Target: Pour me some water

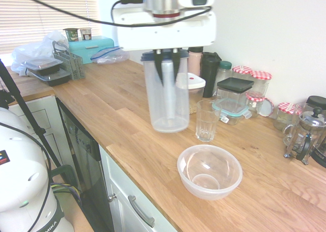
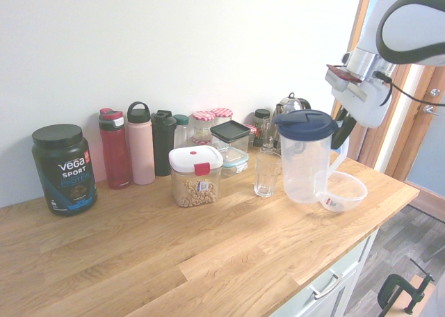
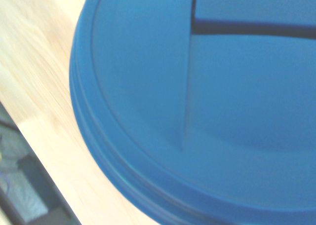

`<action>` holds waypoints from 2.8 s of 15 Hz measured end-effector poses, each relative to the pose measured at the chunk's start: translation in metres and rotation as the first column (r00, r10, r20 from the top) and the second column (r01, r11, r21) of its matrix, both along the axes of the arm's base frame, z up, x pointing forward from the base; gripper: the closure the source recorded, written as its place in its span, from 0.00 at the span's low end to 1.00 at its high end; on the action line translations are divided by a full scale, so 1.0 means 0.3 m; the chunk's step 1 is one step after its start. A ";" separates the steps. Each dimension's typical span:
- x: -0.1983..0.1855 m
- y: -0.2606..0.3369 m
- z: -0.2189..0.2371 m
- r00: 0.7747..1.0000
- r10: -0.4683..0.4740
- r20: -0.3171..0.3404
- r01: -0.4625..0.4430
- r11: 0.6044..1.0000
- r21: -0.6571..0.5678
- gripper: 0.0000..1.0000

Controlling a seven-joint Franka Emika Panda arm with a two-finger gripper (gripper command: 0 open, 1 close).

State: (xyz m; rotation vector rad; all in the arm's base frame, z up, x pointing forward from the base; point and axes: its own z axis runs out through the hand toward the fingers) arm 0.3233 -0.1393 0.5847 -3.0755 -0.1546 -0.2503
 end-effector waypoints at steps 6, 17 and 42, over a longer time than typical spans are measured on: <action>0.227 -0.403 0.016 0.995 0.079 -0.062 -0.075 0.995 0.065 1.00; 0.688 -0.261 -0.041 0.975 0.141 -0.170 -0.193 0.918 -0.346 1.00; 0.546 -0.024 -0.181 0.966 0.124 -0.227 -0.250 0.667 -0.702 1.00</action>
